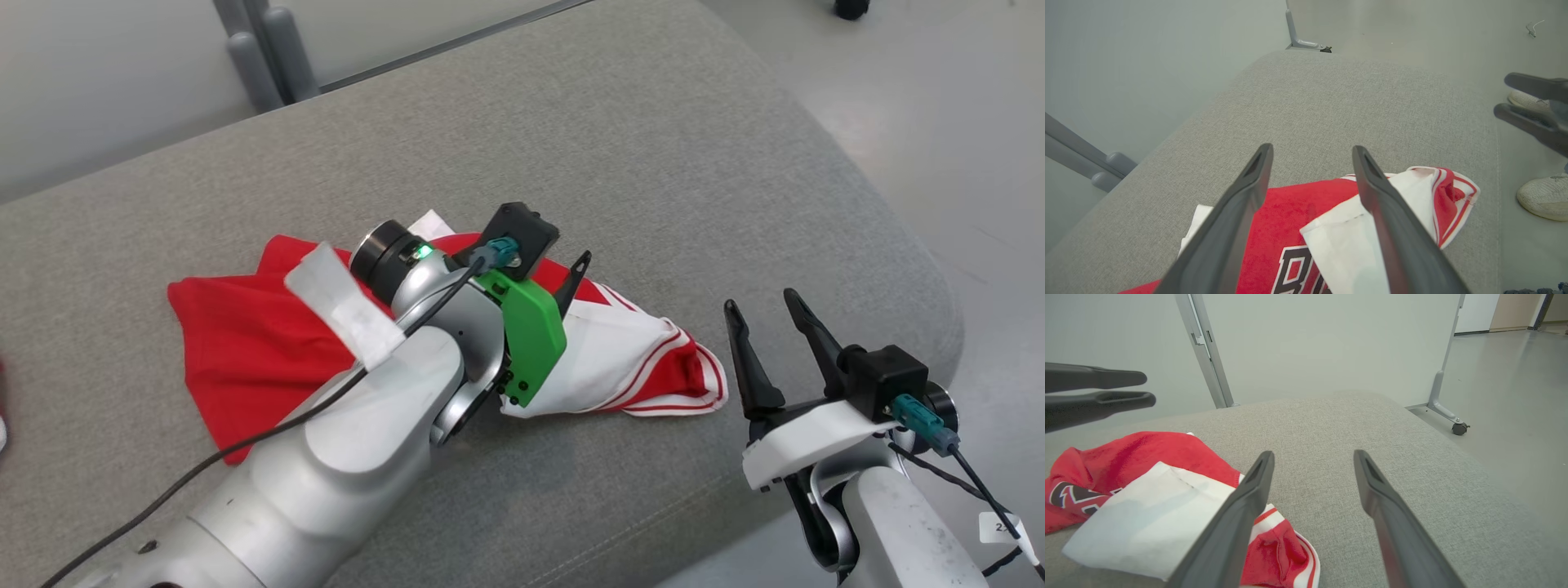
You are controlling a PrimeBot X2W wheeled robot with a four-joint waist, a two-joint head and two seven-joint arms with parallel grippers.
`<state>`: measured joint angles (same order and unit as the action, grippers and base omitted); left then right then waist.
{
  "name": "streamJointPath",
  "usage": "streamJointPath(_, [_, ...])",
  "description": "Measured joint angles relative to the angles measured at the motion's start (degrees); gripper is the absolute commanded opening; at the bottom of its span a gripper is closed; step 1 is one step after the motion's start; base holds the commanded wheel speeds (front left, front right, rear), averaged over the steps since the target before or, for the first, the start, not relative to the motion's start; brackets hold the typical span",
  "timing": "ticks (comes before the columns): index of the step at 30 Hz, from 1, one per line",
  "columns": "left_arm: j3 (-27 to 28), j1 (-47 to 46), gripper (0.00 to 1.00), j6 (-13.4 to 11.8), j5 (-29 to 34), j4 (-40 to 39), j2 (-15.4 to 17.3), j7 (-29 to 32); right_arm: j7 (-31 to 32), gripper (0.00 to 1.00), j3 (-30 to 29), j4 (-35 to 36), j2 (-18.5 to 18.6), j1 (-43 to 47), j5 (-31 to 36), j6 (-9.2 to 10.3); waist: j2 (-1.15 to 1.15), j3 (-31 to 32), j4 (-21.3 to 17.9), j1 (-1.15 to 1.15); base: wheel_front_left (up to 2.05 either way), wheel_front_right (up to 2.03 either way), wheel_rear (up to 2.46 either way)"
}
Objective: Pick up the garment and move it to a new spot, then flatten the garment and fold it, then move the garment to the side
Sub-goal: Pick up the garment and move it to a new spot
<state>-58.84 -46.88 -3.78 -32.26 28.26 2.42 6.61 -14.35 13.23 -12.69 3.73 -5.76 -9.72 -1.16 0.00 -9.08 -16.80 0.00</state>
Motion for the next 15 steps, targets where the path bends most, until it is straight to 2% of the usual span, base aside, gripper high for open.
streamJointPath(4, [2.75,3.93,1.00,-1.65,-1.34,-0.01,1.45,-3.21,0.00,1.00,0.27,0.62,0.41,-0.55,0.73,-1.10,0.00,0.30,2.65,0.00,0.00,0.00,0.00])
streamJointPath(7, [4.13,6.99,1.00,-2.19,-1.42,-0.13,3.82,-5.28,0.00,1.00,0.85,0.10,0.87,-1.24,1.19,-1.99,0.00,0.62,4.81,0.00,0.00,0.00,0.00])
streamJointPath(15, [8.71,13.83,1.00,-2.92,-1.78,-1.40,7.19,-11.12,0.00,1.00,2.04,-5.57,2.30,-2.92,1.23,-3.39,0.00,1.67,10.93,0.00,0.00,0.00,0.00])
